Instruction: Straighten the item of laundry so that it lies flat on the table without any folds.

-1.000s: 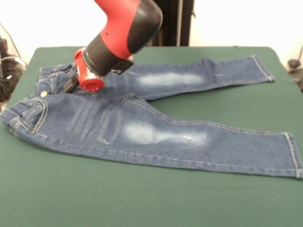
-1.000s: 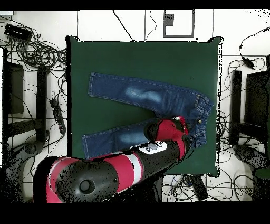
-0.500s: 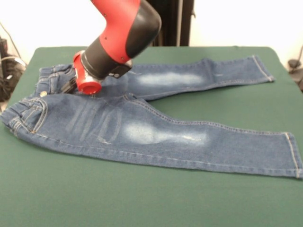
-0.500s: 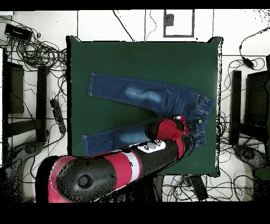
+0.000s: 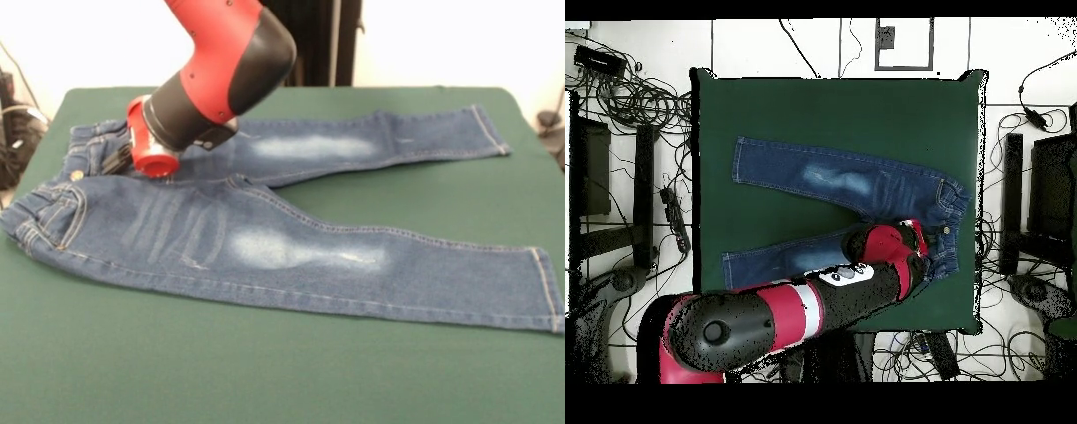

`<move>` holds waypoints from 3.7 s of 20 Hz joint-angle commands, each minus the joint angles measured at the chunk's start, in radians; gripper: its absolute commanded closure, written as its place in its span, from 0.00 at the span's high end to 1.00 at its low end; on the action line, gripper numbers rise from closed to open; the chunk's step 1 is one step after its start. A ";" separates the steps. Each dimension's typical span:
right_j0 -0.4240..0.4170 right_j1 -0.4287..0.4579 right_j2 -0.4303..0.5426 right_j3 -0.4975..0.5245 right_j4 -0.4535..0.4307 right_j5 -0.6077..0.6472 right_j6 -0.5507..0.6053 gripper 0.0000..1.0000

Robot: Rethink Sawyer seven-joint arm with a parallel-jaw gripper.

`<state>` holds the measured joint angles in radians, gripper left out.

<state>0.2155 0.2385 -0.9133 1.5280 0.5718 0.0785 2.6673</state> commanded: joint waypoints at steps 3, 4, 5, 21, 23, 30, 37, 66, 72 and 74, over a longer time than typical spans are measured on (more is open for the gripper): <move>0.031 0.109 -0.008 -0.118 0.124 0.147 0.209 0.00; 0.031 0.113 -0.010 -0.121 0.129 0.148 0.210 0.00; 0.030 0.115 -0.009 -0.124 0.135 0.147 0.210 0.00; 0.031 0.132 -0.014 -0.106 0.141 0.191 0.209 0.00; 0.035 0.150 -0.032 -0.105 0.144 0.198 0.215 0.00; 0.061 0.250 -0.128 -0.107 0.179 0.217 0.257 0.00; 0.056 0.217 -0.080 -0.078 0.175 0.164 0.216 0.00; -0.178 -0.463 0.464 0.029 -0.159 0.289 -0.109 0.00; -0.248 -0.570 0.548 0.048 -0.244 0.305 -0.138 0.00; -0.285 -0.602 0.586 0.045 -0.278 0.301 -0.158 0.00</move>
<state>-0.0081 -0.2466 -0.6045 1.5253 0.3812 0.2721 2.6673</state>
